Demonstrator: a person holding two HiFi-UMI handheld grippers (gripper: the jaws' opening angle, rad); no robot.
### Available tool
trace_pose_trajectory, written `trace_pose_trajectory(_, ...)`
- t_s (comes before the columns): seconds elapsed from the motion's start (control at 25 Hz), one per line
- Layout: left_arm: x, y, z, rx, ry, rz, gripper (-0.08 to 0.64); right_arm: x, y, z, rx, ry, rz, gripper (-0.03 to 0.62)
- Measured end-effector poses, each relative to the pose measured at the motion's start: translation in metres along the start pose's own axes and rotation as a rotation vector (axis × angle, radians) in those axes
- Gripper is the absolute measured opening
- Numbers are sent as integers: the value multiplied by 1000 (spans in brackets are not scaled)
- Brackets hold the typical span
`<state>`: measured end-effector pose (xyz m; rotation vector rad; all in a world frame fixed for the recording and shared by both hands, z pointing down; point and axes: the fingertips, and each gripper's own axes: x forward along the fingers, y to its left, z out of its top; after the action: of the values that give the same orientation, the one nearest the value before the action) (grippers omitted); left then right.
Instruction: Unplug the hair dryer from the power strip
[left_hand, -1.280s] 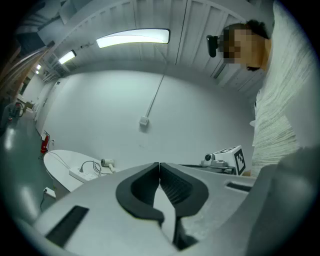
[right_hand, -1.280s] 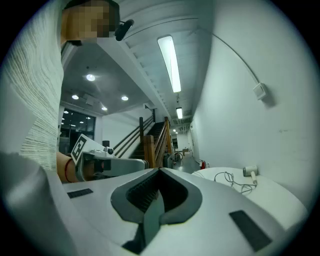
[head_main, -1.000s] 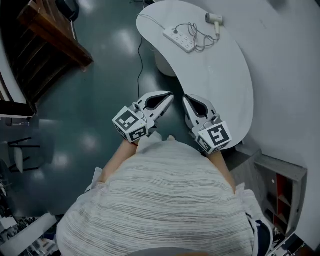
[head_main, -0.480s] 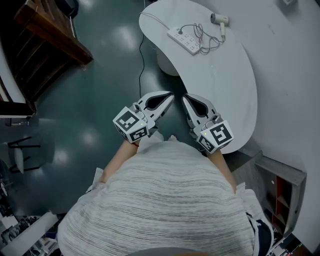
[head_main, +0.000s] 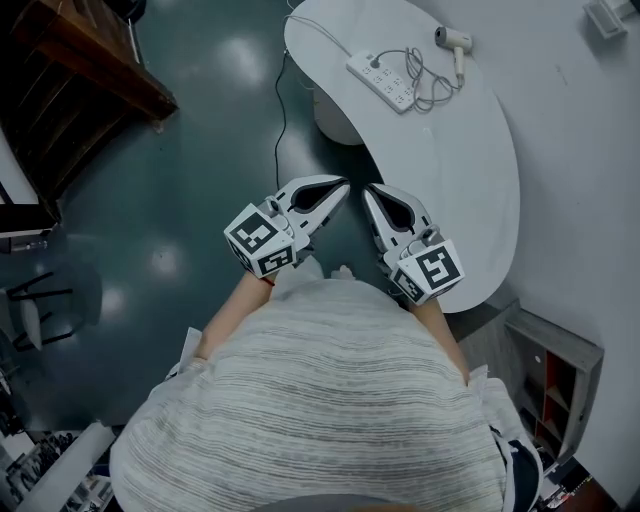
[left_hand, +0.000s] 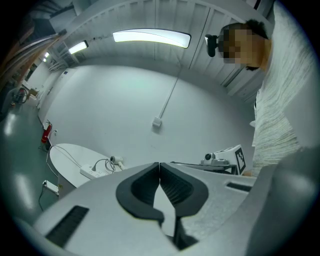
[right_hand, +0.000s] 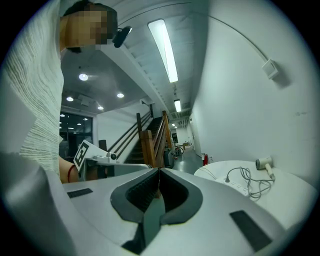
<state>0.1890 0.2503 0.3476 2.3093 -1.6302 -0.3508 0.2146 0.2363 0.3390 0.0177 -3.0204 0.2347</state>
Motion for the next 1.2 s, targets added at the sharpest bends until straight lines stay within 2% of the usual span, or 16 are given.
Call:
trace_pose_trajectory(0.4, -13, 53, 14, -11, 13, -14, 8, 61, -3, 3, 49, -3, 5, 26)
trace_pose_trajectory(0.88, -42, 111, 37, -7, 22, -45, 8, 120, -7, 9, 69, -10, -45, 26)
trace_pose_trajectory(1.2, -46, 139, 49, -22, 2, -69, 8, 142, -5, 14, 30, 22, -64, 26)
